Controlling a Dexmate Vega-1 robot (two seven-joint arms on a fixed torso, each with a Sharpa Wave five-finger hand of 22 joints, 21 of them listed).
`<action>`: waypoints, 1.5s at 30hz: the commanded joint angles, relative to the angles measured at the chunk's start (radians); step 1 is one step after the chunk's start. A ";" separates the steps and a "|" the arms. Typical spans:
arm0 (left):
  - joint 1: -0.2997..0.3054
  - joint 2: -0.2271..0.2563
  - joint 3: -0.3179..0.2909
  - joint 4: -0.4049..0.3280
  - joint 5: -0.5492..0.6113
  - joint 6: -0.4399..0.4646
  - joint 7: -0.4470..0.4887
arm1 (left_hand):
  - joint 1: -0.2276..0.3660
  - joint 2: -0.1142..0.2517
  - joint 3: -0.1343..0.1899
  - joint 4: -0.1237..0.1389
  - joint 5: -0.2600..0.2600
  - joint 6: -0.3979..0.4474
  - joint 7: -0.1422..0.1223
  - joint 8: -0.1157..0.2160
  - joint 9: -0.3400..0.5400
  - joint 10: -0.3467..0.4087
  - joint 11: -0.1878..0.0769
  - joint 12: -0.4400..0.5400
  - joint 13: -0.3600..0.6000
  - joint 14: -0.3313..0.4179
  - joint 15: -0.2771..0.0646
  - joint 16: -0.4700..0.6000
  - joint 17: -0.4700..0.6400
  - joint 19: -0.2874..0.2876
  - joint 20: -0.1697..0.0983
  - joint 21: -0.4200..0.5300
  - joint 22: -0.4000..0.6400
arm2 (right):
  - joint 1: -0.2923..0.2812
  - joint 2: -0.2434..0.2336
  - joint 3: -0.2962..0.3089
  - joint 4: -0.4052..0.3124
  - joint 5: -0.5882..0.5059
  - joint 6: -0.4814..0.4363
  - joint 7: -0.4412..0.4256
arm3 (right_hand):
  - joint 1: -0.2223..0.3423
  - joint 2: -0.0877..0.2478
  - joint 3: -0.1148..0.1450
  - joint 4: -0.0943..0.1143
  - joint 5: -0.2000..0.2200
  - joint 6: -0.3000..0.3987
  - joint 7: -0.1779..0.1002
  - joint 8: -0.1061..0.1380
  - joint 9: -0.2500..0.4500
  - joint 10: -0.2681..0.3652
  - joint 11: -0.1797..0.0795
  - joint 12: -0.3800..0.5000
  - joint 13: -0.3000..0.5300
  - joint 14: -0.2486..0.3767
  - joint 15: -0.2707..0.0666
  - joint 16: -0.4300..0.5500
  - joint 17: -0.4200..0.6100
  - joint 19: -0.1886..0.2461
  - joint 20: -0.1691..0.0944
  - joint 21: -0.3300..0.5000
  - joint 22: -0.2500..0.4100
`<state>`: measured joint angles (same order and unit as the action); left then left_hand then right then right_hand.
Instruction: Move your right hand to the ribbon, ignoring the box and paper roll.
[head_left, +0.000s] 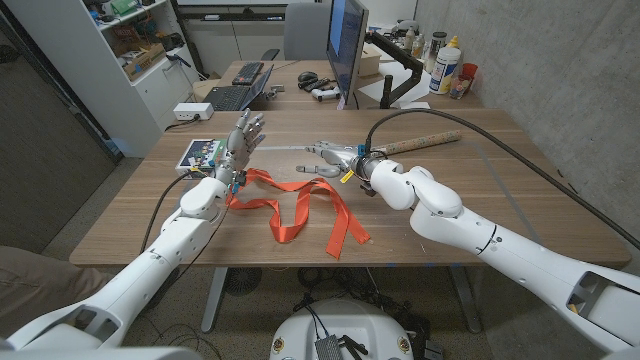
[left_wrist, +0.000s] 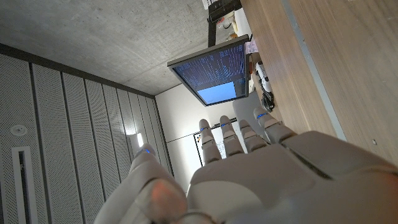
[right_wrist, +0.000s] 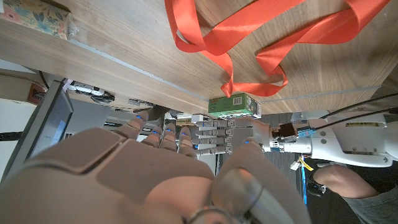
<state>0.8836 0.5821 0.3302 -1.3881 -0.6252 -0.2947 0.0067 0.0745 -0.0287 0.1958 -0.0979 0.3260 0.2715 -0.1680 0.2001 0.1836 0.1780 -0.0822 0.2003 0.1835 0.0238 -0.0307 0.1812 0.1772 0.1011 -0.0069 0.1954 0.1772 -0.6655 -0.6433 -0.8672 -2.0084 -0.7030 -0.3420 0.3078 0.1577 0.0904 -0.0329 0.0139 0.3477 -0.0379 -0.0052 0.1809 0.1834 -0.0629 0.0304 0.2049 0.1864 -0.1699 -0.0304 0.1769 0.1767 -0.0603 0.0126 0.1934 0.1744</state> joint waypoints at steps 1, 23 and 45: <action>0.010 0.008 -0.008 -0.014 0.001 0.006 0.013 | 0.003 0.002 -0.002 0.002 0.006 0.000 0.004 -0.004 0.005 0.000 0.002 0.003 0.006 -0.004 -0.066 0.004 0.002 -0.001 -0.005 -0.001 0.000 | 0.006 0.014 -0.009 0.022 -0.009 0.007 -0.009 | 0.007 -0.004 -0.003 -0.006 0.005 -0.011 0.002 0.003 0.005 -0.011 -0.001 -0.002 0.002 -0.026 0.002 0.001 0.002 -0.006 0.000 -0.002 0.005; -0.011 0.006 0.001 -0.006 0.015 0.012 0.013 | 0.001 0.004 -0.004 0.002 0.006 0.002 0.007 -0.003 0.005 -0.001 0.004 0.003 0.006 -0.011 -0.068 0.002 0.002 -0.002 -0.007 -0.001 0.000 | 0.014 0.023 -0.024 0.052 -0.018 0.018 -0.015 | 0.025 -0.001 0.003 -0.017 0.010 -0.013 0.004 0.009 0.005 -0.012 -0.001 0.000 0.002 -0.023 0.001 0.004 0.001 0.005 -0.008 0.003 0.004; -0.019 0.000 0.002 0.006 0.006 0.012 0.001 | -0.002 0.007 -0.007 0.004 0.007 -0.022 0.005 -0.009 0.005 0.001 0.003 0.004 0.006 -0.012 -0.070 0.004 0.002 -0.002 -0.010 -0.001 0.000 | 0.050 0.068 -0.052 0.104 -0.024 0.038 -0.019 | 0.038 0.006 0.007 -0.024 0.014 -0.018 0.005 0.011 0.005 -0.018 -0.001 0.001 0.002 -0.022 0.008 0.005 0.002 0.011 -0.009 0.004 0.005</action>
<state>0.8703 0.5848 0.3326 -1.3907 -0.6142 -0.2799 0.0143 0.0745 -0.0288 0.1929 -0.0950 0.3259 0.2430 -0.1641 0.1885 0.1835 0.1780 -0.0822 0.2003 0.1835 0.0188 -0.0357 0.1812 0.1772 0.0992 -0.0088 0.1954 0.1772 -0.6412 -0.6038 -0.9013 -1.9386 -0.7209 -0.3216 0.2923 0.1841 0.0959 -0.0243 -0.0001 0.3555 -0.0450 -0.0019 0.1856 0.1834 -0.0738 0.0306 0.2050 0.1864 -0.1698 -0.0304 0.1769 0.1770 -0.0440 -0.0035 0.1934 0.1743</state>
